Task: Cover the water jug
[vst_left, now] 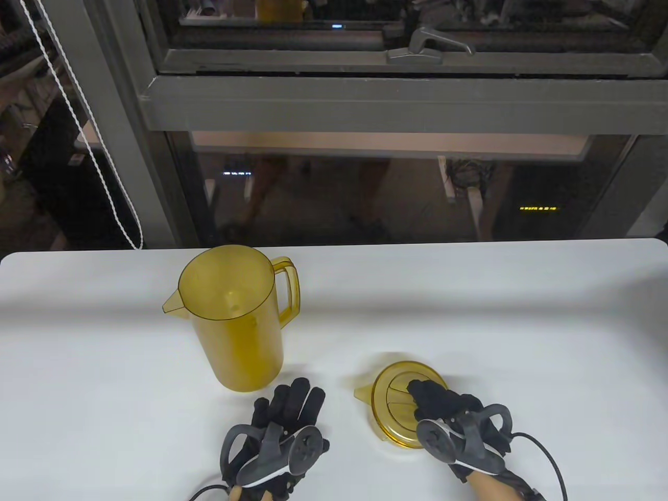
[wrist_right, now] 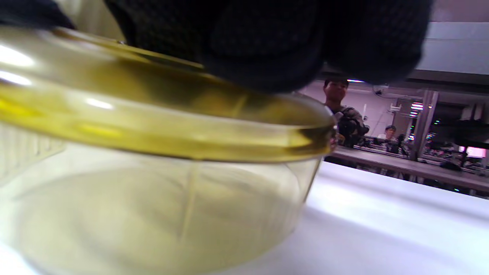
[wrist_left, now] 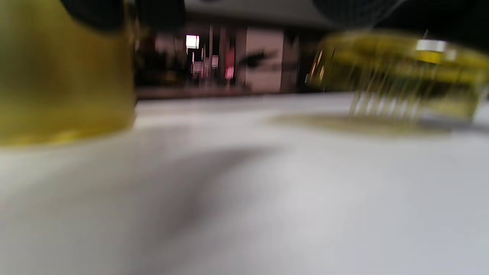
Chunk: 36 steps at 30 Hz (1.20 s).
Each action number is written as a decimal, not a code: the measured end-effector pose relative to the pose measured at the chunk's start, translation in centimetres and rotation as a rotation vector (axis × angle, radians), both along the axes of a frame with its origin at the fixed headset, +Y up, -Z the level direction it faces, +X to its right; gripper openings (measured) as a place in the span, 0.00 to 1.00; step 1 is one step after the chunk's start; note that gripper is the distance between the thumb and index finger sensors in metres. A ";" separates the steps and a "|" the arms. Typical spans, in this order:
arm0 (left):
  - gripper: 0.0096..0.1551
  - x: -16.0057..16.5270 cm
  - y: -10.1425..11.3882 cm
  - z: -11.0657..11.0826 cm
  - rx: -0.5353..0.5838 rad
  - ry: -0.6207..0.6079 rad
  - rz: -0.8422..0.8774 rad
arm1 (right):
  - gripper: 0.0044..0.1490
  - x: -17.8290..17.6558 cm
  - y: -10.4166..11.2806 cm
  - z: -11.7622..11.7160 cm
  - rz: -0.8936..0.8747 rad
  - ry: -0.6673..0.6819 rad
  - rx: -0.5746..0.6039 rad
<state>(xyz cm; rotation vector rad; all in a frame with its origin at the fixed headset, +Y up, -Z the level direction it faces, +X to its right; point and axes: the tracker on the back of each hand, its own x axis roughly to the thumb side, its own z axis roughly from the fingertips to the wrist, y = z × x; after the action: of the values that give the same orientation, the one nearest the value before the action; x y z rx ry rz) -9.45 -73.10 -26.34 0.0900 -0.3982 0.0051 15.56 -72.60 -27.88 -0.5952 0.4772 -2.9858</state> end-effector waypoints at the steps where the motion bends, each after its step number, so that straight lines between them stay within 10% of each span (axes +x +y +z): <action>1: 0.44 0.9 0.7 -0.1 0.041 -0.020 0.015 | 0.36 -0.2 0.1 0.1 -0.013 0.011 0.003; 12: 0.31 10.0 2.8 0.1 0.200 -0.185 0.041 | 0.35 -1.6 1.3 1.1 -0.056 0.090 -0.009; 36: 0.40 10.9 0.4 -1.1 0.257 -0.144 -0.069 | 0.36 -2.3 2.3 1.7 -0.064 0.110 0.051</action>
<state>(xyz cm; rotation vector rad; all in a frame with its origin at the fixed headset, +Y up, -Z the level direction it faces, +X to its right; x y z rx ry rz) 1.46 -72.70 -27.42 0.3305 -0.5449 -0.1078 13.30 -70.29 -26.20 -0.7559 0.5883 -3.0014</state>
